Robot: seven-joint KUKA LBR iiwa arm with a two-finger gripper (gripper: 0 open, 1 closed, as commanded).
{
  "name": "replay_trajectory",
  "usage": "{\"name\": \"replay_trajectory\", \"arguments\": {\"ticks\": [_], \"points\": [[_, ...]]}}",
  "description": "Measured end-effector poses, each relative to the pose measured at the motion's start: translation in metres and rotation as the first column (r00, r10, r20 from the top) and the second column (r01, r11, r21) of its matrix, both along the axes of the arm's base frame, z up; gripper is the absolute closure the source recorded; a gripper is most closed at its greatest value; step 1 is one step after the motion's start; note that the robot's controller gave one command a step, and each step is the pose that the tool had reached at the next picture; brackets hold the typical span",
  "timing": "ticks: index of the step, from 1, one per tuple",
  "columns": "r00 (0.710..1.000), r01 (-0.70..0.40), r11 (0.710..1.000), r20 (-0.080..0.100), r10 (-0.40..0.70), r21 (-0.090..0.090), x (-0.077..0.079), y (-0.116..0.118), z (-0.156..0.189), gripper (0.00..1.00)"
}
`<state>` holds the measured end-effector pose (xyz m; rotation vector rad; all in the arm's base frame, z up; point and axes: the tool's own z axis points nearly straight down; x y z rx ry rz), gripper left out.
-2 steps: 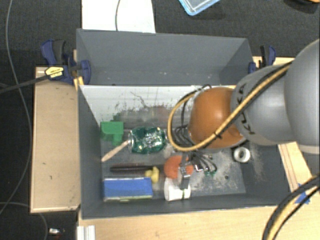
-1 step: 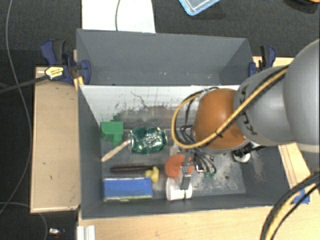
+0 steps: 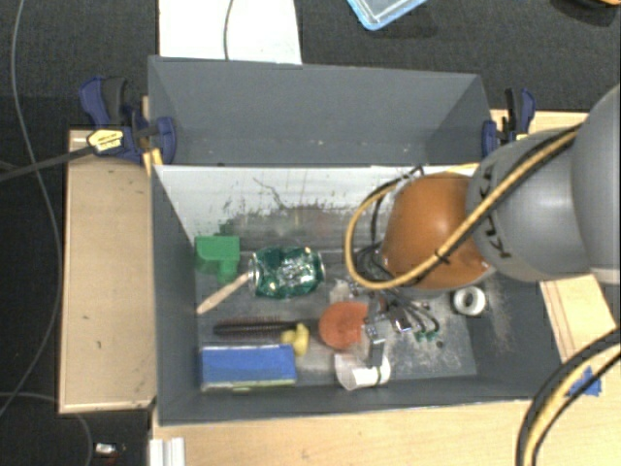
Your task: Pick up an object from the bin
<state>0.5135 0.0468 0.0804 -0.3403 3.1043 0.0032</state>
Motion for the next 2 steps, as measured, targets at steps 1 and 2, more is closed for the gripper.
{"name": "replay_trajectory", "arguments": {"ticks": [1,2], "points": [[0.979,0.203,0.979,0.006,-0.203,0.006,-0.0049,-0.0055,-0.0007,0.0],[0.994,0.107,0.994,0.015,-0.108,0.007,-0.0015,-0.0063,-0.0058,0.0]]}}
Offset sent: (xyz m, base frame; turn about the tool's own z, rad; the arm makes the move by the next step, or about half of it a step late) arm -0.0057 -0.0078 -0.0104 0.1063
